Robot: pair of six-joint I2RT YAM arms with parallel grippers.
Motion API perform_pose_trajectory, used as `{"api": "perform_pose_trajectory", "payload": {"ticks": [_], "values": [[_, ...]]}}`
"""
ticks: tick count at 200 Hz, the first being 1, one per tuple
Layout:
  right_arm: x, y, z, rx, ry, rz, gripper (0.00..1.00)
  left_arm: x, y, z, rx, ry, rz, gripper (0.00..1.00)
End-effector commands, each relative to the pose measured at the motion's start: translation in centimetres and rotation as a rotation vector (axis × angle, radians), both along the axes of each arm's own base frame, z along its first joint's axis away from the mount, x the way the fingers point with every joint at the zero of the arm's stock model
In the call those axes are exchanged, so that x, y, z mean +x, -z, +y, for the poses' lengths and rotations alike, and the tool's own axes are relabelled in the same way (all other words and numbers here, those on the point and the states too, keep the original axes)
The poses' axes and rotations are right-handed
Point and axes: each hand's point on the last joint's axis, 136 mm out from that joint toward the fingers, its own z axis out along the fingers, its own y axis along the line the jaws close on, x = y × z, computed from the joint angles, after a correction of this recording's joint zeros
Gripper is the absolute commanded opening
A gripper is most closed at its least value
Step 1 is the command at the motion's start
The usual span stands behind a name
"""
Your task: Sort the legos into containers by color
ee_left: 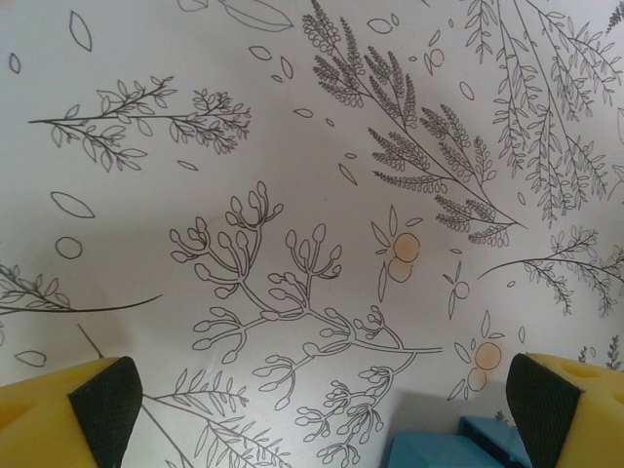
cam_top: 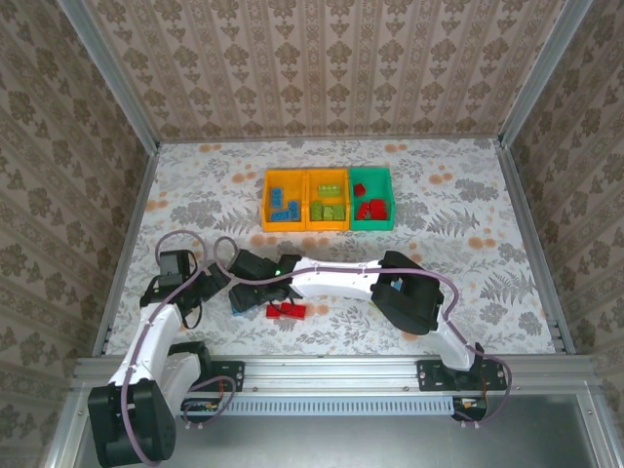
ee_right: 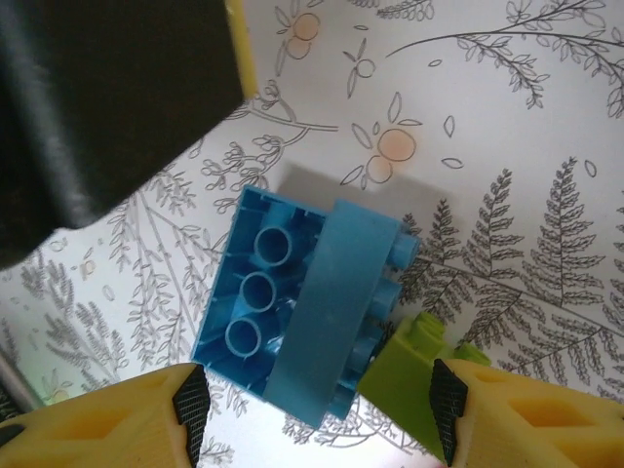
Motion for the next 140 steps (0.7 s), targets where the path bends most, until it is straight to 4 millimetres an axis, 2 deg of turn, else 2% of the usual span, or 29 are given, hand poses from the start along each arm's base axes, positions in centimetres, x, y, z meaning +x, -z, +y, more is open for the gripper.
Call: {"api": "perform_pose_trajectory", "payload": {"ticks": [1,70,97,121,140], "values": [[0.4,2.4,-1.3,-0.123,0.013,-0.026,0.65,-0.2,0.4,-0.2,-0.023,-0.007,0.010,1.00],[1.9,3.6,-4.0,-0.287,0.043,-0.103,0.58,-0.3,0.5,-0.2,-0.024,-0.002,0.010,1.00],[1.8,4.0,-4.4,-0.290,0.047,-0.094,0.57,-0.3,0.5,-0.2,-0.023,-0.001,0.012,1.00],[1.5,3.3,-3.8,-0.225,0.011,-0.108,0.59,-0.3,0.5,-0.2,-0.023,-0.001,0.010,1.00],[1.6,3.1,-4.3,-0.227,0.002,-0.120,0.59,-0.3,0.5,-0.3,-0.023,0.002,0.009,1.00]]}}
